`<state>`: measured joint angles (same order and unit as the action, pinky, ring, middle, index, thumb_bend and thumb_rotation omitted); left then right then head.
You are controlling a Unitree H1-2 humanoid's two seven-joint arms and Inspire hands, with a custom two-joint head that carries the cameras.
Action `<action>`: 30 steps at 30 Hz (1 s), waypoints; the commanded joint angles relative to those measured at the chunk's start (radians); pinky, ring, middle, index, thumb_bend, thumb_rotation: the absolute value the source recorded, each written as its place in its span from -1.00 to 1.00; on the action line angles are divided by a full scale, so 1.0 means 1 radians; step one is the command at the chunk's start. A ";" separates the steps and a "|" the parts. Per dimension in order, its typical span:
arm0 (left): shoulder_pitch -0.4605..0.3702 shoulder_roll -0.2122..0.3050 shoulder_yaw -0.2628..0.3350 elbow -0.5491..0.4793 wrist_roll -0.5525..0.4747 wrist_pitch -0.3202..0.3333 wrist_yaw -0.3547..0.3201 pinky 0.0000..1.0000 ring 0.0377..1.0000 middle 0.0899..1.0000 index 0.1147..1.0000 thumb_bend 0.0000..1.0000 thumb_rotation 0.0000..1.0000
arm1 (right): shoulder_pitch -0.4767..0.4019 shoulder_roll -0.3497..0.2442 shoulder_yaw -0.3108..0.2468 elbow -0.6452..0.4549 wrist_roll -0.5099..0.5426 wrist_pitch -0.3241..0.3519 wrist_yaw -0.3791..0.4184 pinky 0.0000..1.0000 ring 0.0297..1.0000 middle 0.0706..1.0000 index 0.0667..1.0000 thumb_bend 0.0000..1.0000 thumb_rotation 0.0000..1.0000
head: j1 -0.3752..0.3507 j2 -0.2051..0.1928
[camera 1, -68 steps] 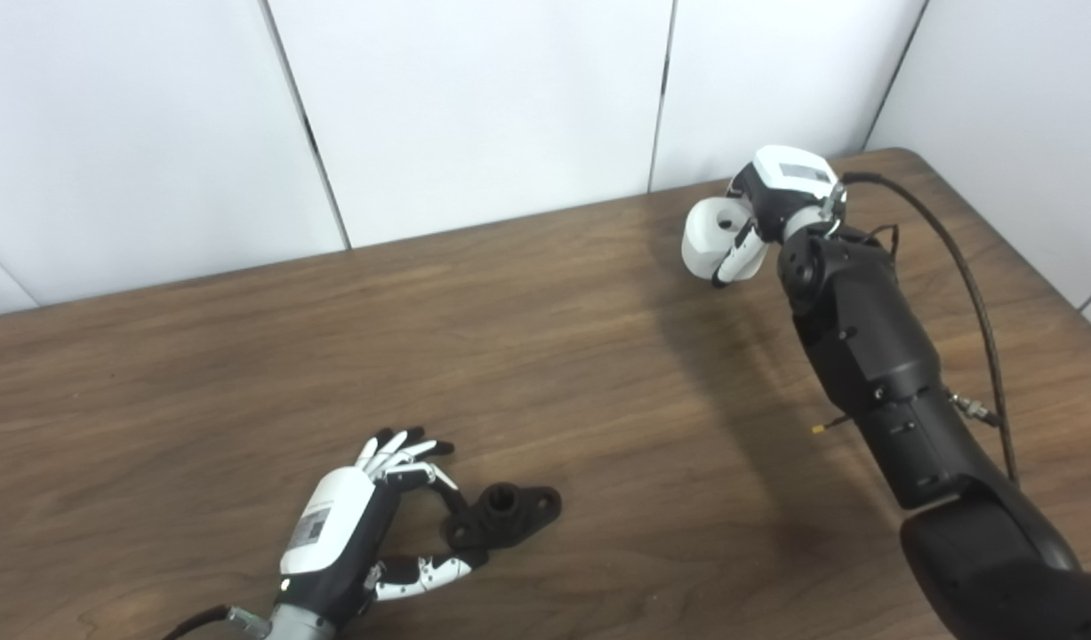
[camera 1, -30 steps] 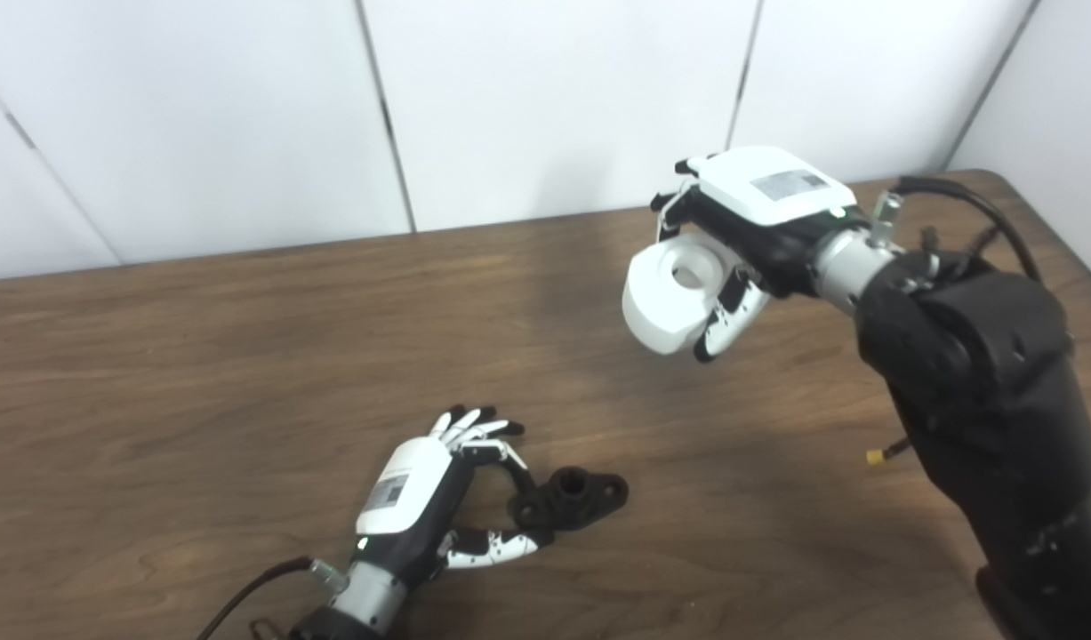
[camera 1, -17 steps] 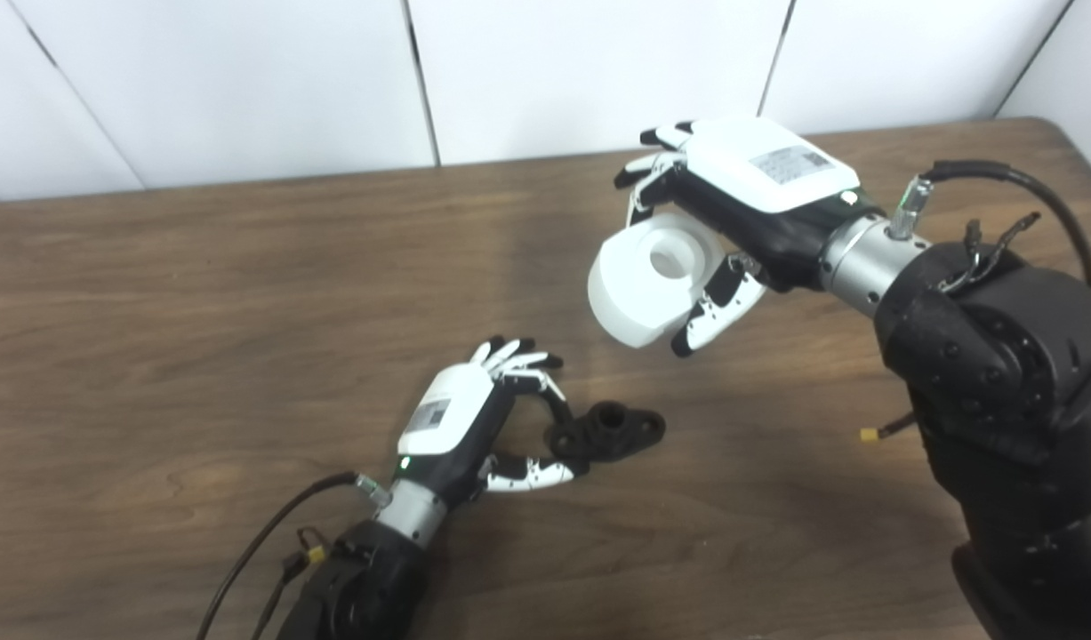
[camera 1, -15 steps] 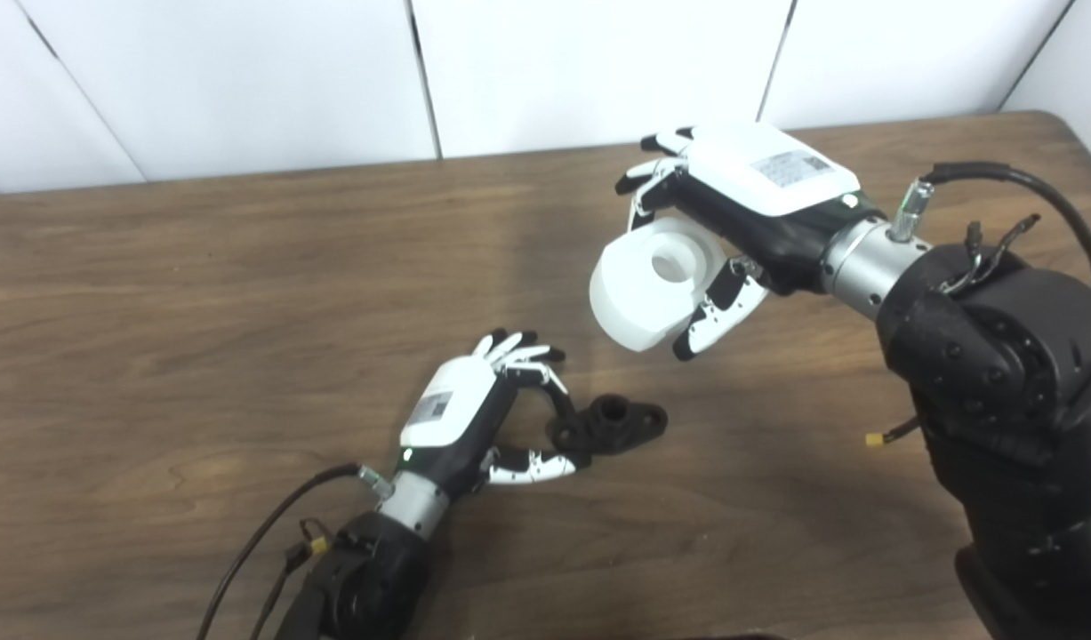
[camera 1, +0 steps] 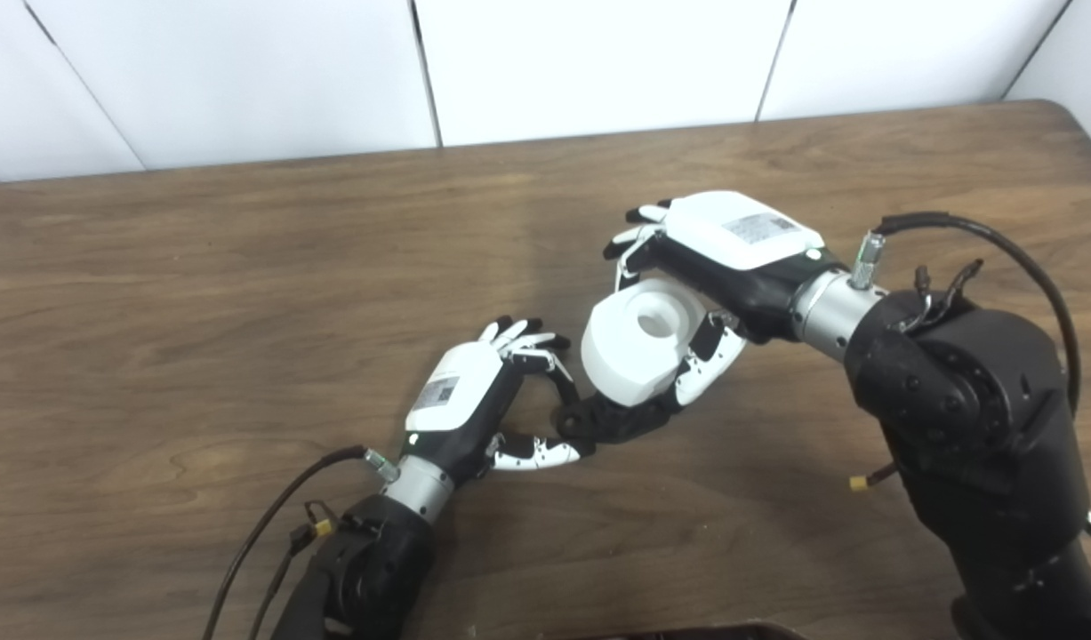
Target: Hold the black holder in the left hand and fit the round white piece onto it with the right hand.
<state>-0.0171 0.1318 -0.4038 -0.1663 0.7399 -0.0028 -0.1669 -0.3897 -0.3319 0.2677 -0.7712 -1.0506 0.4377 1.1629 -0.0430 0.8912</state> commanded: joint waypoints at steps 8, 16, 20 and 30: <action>-0.023 -0.010 -0.004 -0.021 0.006 0.000 0.007 1.00 0.89 0.64 -0.16 0.03 -0.88 | -0.031 -0.016 0.037 0.003 -0.027 -0.025 0.077 1.00 0.94 0.71 -0.11 0.05 -0.72 | 0.000 0.006; -0.026 -0.011 -0.004 -0.024 0.003 0.002 0.005 1.00 0.89 0.64 -0.16 0.03 -0.88 | -0.046 -0.014 0.064 0.004 -0.042 -0.036 0.080 1.00 0.95 0.71 -0.10 0.05 -0.72 | -0.003 0.012; -0.026 -0.013 -0.006 -0.027 0.006 0.008 0.004 1.00 0.89 0.64 -0.16 0.03 -0.88 | -0.036 -0.009 0.074 0.003 -0.051 -0.040 0.071 1.00 0.97 0.72 -0.10 0.05 -0.72 | 0.000 0.014; -0.029 -0.013 -0.011 -0.031 0.003 0.018 0.002 1.00 0.90 0.65 -0.16 0.03 -0.88 | -0.013 -0.007 0.113 0.008 -0.090 -0.087 0.059 1.00 0.95 0.72 -0.10 0.05 -0.72 | 0.001 0.019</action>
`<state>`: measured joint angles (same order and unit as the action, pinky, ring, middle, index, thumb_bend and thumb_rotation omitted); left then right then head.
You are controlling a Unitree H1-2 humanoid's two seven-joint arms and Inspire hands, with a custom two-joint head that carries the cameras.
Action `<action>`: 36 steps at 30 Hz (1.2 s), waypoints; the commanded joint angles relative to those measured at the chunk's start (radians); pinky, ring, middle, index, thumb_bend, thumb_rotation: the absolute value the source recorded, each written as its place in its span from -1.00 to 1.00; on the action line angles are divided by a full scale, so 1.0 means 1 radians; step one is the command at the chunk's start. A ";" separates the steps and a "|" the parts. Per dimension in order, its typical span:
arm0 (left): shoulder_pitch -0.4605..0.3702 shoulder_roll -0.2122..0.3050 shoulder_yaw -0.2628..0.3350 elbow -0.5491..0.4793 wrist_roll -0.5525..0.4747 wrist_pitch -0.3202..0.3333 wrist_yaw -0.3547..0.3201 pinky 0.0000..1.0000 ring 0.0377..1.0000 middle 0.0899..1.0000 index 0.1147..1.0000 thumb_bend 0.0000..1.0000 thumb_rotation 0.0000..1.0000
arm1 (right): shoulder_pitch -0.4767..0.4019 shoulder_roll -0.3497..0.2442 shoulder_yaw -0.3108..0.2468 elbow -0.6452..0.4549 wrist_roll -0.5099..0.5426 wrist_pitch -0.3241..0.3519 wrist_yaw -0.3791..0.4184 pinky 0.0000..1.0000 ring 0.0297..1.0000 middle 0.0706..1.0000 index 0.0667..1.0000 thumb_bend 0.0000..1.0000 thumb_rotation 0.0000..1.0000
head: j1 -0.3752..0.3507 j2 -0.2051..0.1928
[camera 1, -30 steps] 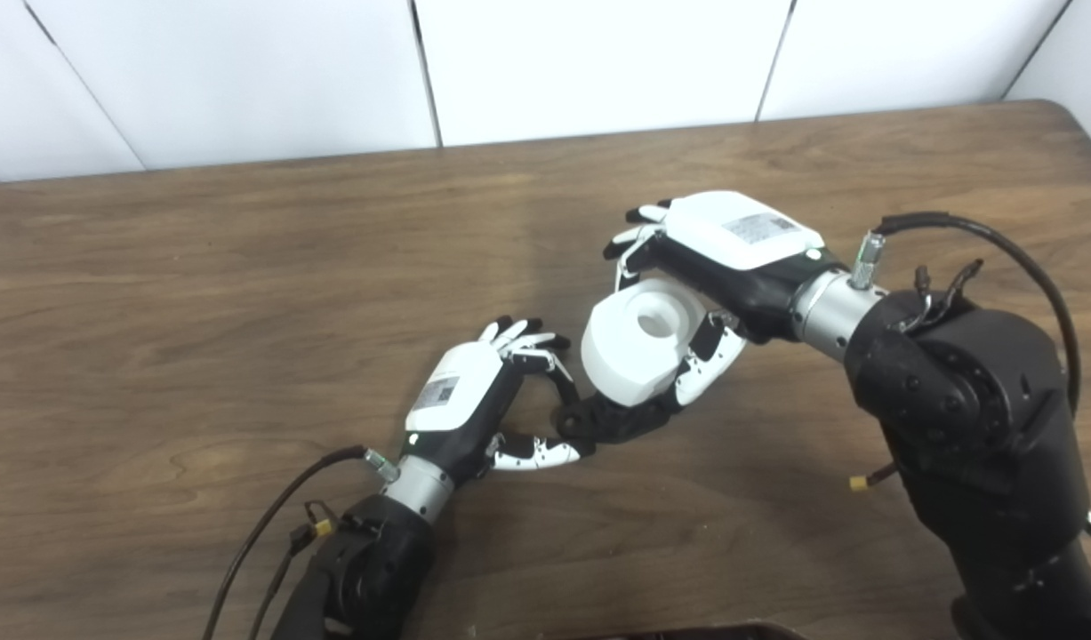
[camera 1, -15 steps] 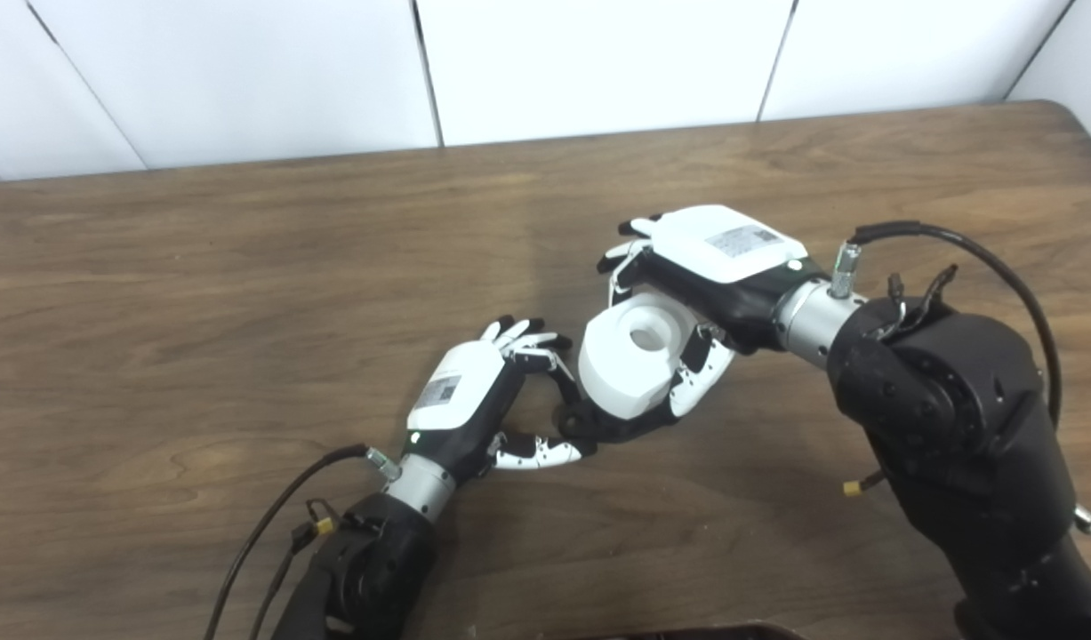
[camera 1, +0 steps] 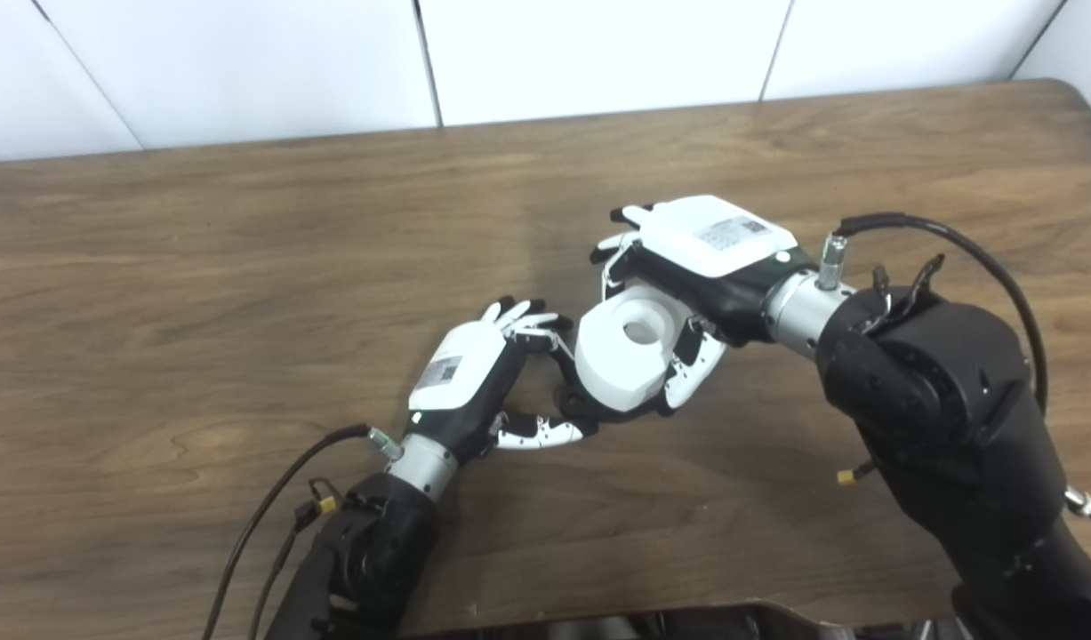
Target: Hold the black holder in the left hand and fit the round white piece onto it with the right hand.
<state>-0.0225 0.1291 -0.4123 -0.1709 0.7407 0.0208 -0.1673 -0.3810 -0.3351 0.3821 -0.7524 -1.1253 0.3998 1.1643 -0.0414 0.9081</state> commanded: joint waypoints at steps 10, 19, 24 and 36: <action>-0.027 -0.012 -0.007 -0.028 0.005 0.002 0.002 1.00 0.89 0.64 -0.16 0.03 -0.88 | -0.003 -0.006 0.006 -0.005 -0.019 -0.093 0.052 1.00 0.95 0.69 -0.10 0.05 -0.72 | 0.000 0.006; -0.028 -0.016 -0.009 -0.026 0.006 -0.002 0.011 1.00 0.88 0.64 -0.16 0.03 -0.88 | 0.022 0.002 0.006 0.004 -0.022 -0.140 0.042 1.00 0.96 0.71 -0.11 0.05 -0.72 | -0.001 0.006; -0.028 -0.017 -0.010 -0.024 0.006 -0.004 0.011 1.00 0.89 0.64 -0.16 0.03 -0.88 | 0.029 0.014 0.000 0.012 -0.034 -0.153 0.032 1.00 0.96 0.72 -0.11 0.05 -0.72 | 0.001 0.004; -0.031 -0.017 -0.014 -0.021 0.008 -0.003 0.010 1.00 0.89 0.64 -0.16 0.03 -0.88 | 0.019 0.050 -0.024 0.046 -0.048 -0.190 0.011 1.00 0.97 0.72 -0.11 0.05 -0.72 | 0.002 0.003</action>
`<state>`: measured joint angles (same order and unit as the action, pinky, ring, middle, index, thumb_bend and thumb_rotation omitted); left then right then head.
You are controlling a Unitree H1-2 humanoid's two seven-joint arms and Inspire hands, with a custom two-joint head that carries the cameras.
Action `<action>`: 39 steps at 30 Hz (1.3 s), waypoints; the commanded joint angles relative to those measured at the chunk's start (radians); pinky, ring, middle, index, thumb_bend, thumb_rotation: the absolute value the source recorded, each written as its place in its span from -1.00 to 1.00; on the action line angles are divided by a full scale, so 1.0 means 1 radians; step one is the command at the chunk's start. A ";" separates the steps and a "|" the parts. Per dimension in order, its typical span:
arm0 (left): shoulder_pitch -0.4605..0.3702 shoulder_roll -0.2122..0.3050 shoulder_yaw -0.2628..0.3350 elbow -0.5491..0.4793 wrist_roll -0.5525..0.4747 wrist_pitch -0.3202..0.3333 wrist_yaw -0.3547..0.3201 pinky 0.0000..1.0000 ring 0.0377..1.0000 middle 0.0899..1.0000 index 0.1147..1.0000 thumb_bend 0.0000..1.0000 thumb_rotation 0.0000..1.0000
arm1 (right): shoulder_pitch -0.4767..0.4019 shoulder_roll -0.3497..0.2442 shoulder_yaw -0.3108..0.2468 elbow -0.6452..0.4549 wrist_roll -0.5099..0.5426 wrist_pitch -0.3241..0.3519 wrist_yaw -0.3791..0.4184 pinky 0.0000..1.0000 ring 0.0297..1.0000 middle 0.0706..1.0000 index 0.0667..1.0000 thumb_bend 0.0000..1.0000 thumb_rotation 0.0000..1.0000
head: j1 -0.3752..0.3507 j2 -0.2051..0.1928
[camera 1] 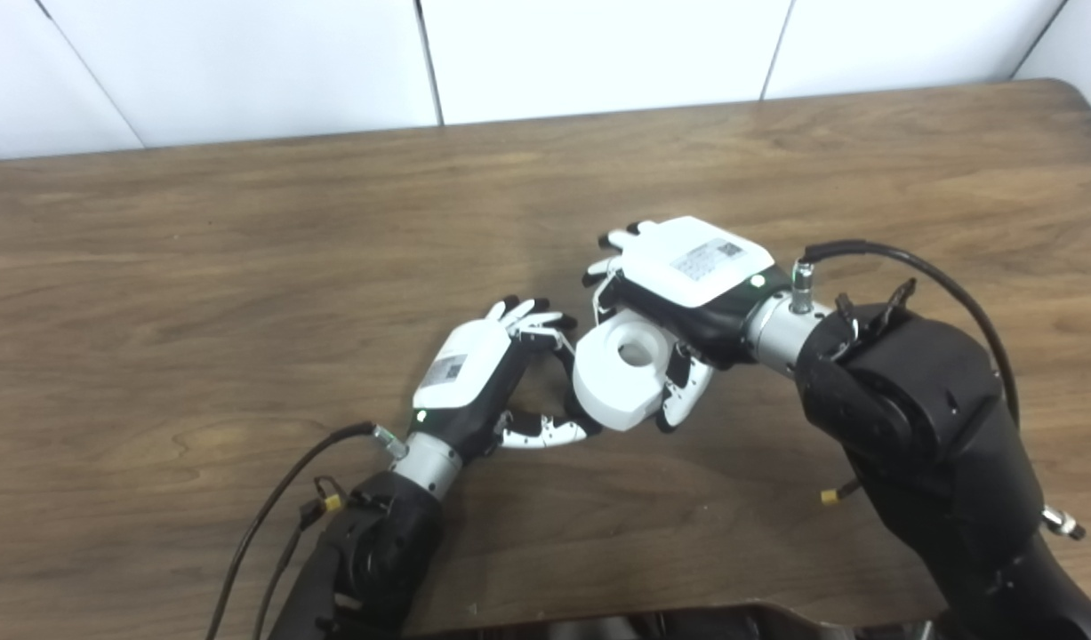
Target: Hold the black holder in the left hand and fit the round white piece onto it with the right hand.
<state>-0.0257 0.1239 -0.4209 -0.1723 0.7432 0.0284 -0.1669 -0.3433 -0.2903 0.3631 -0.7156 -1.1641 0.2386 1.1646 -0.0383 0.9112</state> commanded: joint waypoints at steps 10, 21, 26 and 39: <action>-0.028 -0.013 -0.005 -0.014 -0.002 -0.015 0.011 1.00 0.88 0.64 -0.16 0.03 -0.88 | -0.039 0.028 -0.011 0.008 -0.016 -0.044 0.021 1.00 0.99 0.72 -0.11 0.05 -0.73 | -0.001 -0.003; -0.027 -0.015 -0.008 -0.021 0.003 -0.015 0.012 1.00 0.88 0.63 -0.16 0.03 -0.88 | -0.036 0.019 -0.003 0.019 -0.030 -0.090 0.017 1.00 0.97 0.73 -0.10 0.05 -0.70 | 0.002 0.003; -0.028 -0.014 -0.009 -0.019 0.005 -0.015 0.010 1.00 0.88 0.63 -0.16 0.03 -0.88 | -0.030 0.017 -0.005 0.023 -0.039 -0.107 0.025 1.00 0.97 0.75 0.05 0.51 -0.51 | 0.002 0.003; -0.027 -0.015 -0.008 -0.018 0.002 -0.019 0.013 1.00 0.88 0.63 -0.16 0.03 -0.88 | -0.052 0.013 -0.008 0.011 -0.037 -0.079 0.102 1.00 1.00 0.88 0.39 1.00 -0.23 | 0.001 0.007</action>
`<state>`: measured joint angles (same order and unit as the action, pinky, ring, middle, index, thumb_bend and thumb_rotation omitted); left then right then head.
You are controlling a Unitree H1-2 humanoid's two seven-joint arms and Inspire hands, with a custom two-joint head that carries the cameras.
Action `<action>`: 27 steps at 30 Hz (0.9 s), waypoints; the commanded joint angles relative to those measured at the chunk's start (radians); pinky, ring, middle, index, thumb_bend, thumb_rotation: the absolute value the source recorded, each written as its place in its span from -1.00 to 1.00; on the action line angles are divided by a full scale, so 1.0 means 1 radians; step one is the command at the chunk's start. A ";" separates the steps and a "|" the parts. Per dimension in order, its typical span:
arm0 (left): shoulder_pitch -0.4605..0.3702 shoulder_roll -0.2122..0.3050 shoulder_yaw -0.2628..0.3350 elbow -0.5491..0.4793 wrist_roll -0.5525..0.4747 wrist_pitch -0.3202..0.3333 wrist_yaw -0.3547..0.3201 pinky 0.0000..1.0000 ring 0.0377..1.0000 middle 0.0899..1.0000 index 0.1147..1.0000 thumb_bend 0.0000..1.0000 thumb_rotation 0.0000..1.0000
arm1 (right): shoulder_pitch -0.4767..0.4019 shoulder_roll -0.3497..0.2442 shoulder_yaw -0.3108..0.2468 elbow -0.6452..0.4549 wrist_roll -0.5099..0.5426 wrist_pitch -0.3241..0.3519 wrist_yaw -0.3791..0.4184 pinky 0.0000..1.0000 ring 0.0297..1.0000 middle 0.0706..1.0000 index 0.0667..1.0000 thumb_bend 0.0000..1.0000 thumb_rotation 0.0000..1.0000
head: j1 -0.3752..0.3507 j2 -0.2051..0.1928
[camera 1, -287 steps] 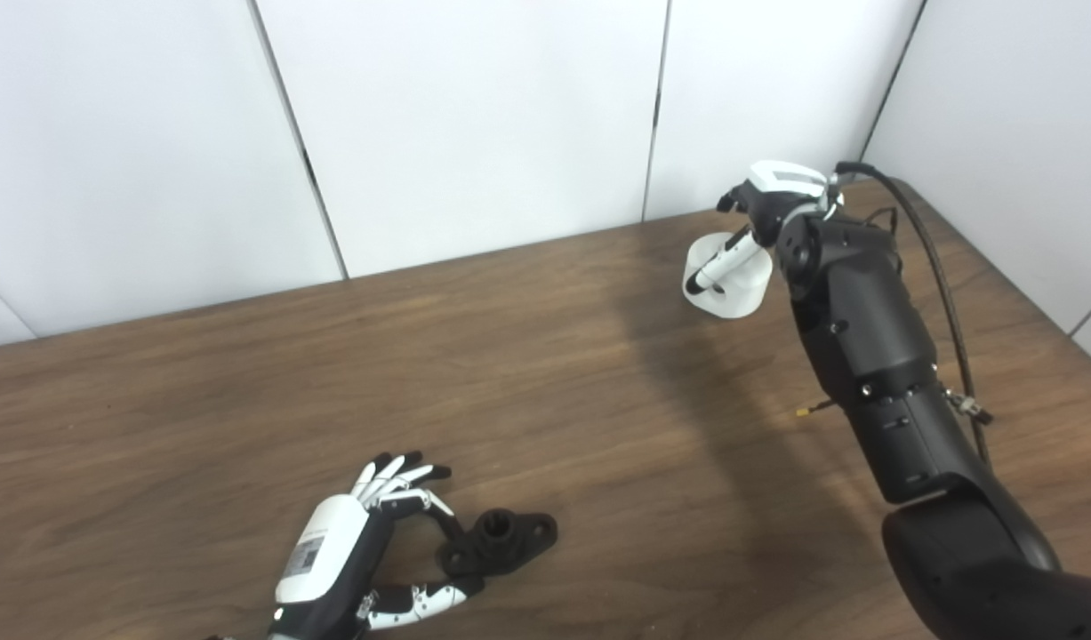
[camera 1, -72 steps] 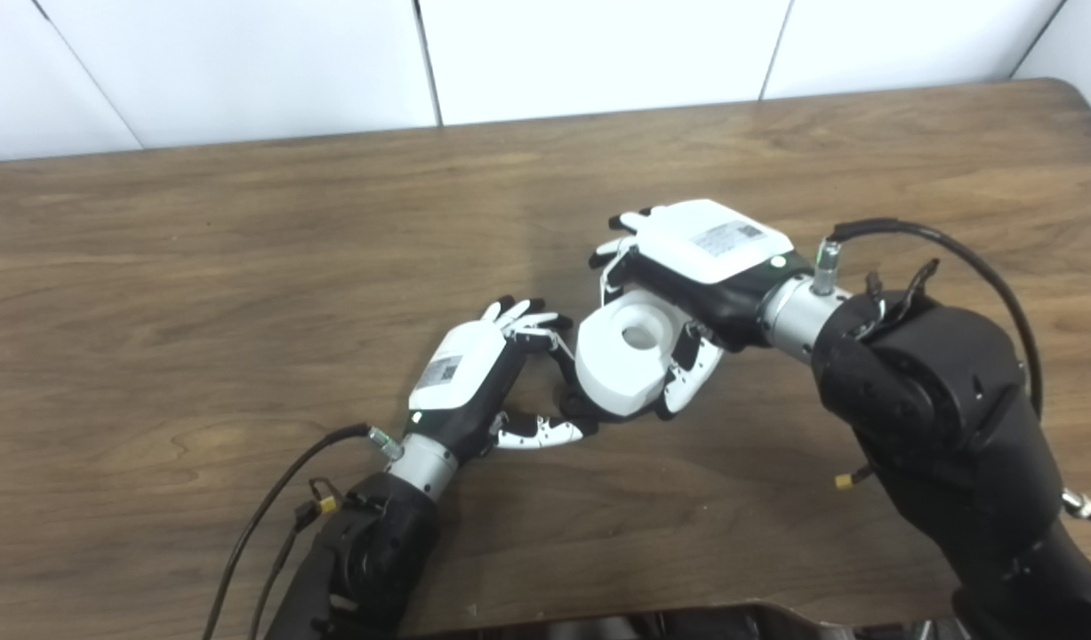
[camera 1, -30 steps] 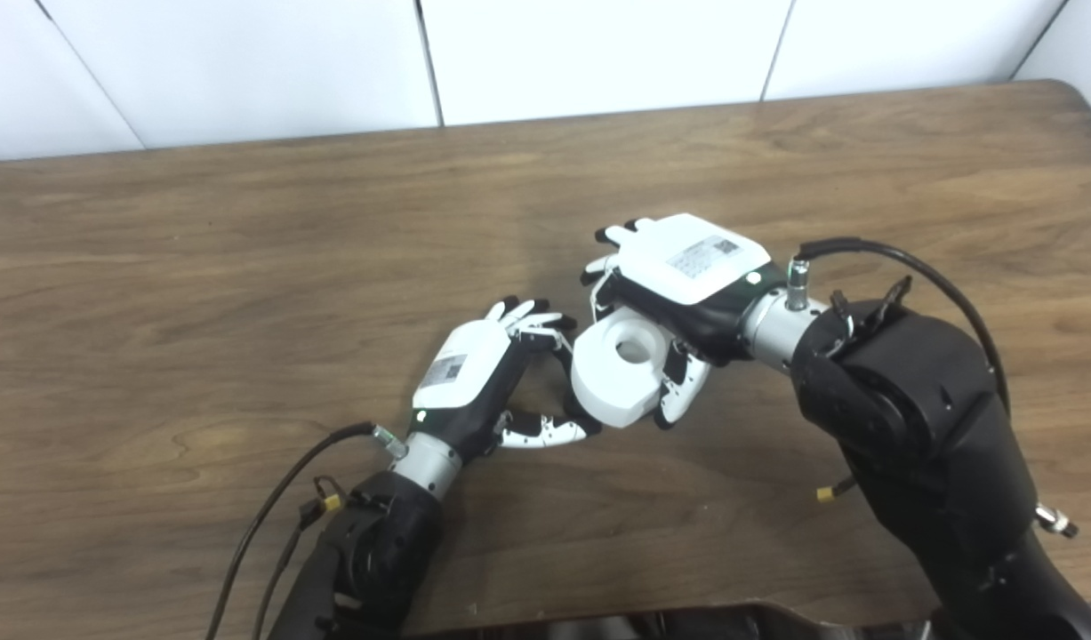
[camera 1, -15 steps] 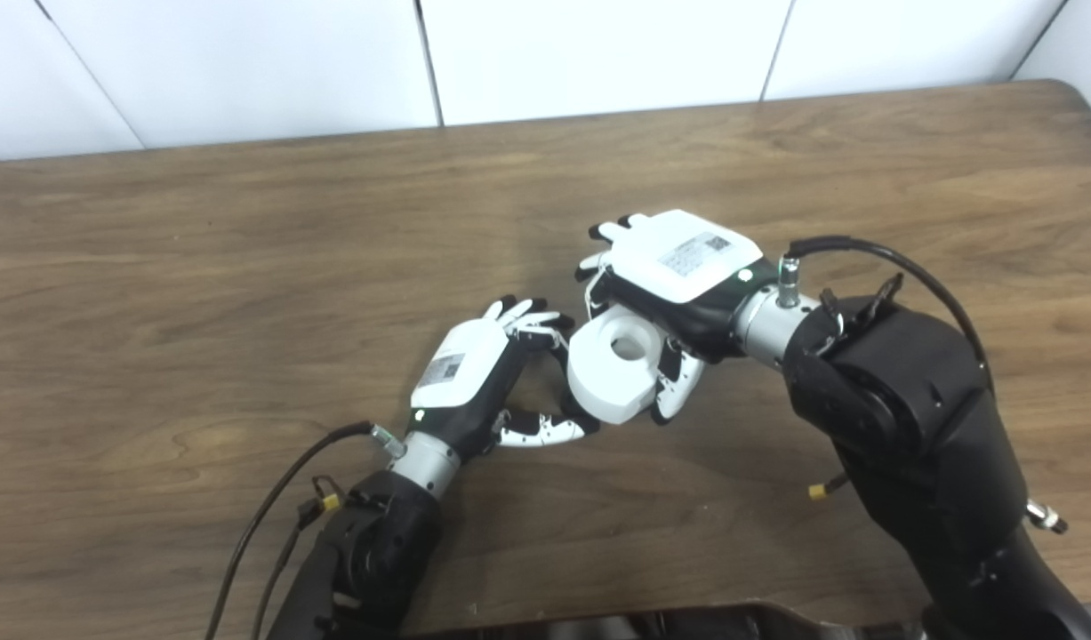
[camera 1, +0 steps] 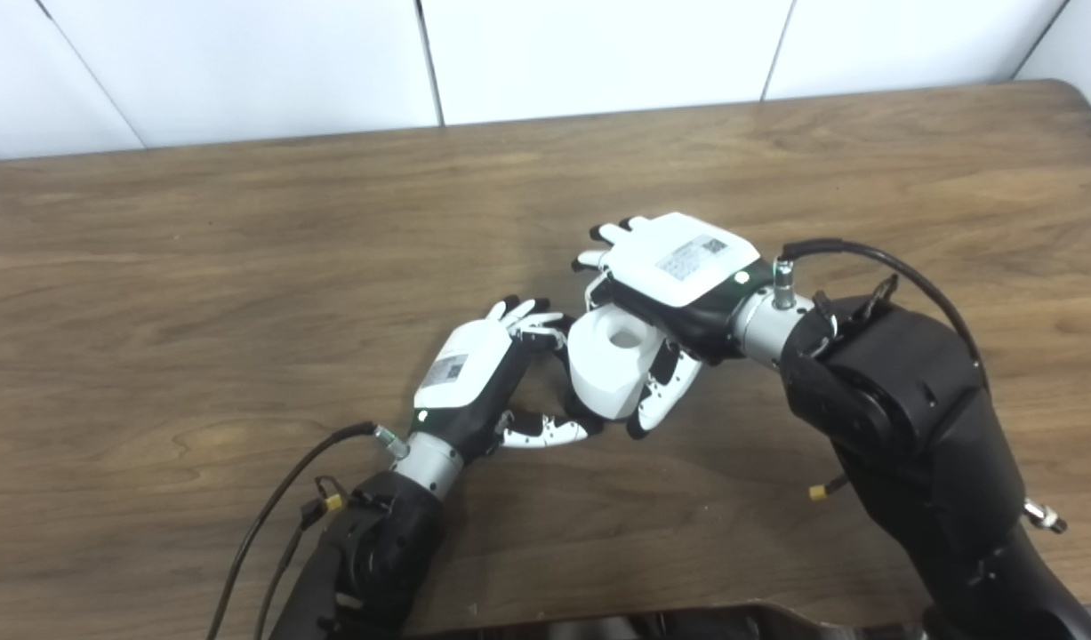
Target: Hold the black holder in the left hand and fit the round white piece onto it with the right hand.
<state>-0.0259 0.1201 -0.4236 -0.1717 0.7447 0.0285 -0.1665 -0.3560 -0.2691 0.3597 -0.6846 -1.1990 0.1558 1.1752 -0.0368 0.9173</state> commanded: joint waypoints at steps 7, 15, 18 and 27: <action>-0.029 -0.009 -0.007 -0.017 0.003 -0.017 0.010 1.00 0.88 0.62 -0.16 0.03 -0.88 | -0.053 -0.019 -0.002 -0.032 0.012 0.039 0.094 1.00 1.00 0.88 0.44 1.00 -0.38 | -0.001 -0.001; -0.030 -0.010 -0.006 -0.013 0.004 -0.018 0.015 1.00 0.87 0.61 -0.16 0.03 -0.88 | -0.121 -0.088 0.057 -0.060 0.048 0.132 0.095 1.00 1.00 0.90 0.49 1.00 -0.41 | -0.001 -0.001; -0.031 -0.009 -0.006 -0.006 0.002 -0.023 0.018 1.00 0.87 0.61 -0.16 0.03 -0.88 | -0.166 -0.127 0.096 -0.078 0.078 0.190 0.094 1.00 1.00 0.91 0.50 1.00 -0.40 | 0.001 -0.004; -0.033 -0.010 -0.005 -0.001 -0.001 -0.016 0.015 1.00 0.86 0.60 -0.16 0.03 -0.88 | -0.333 -0.238 0.191 -0.103 0.210 0.314 0.095 1.00 1.00 0.96 0.60 1.00 -0.34 | 0.003 -0.009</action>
<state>-0.0298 0.1187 -0.4262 -0.1670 0.7441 0.0275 -0.1633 -0.6445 -0.4996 0.5617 -0.7654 -1.0045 0.3987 1.1711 -0.0322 0.9066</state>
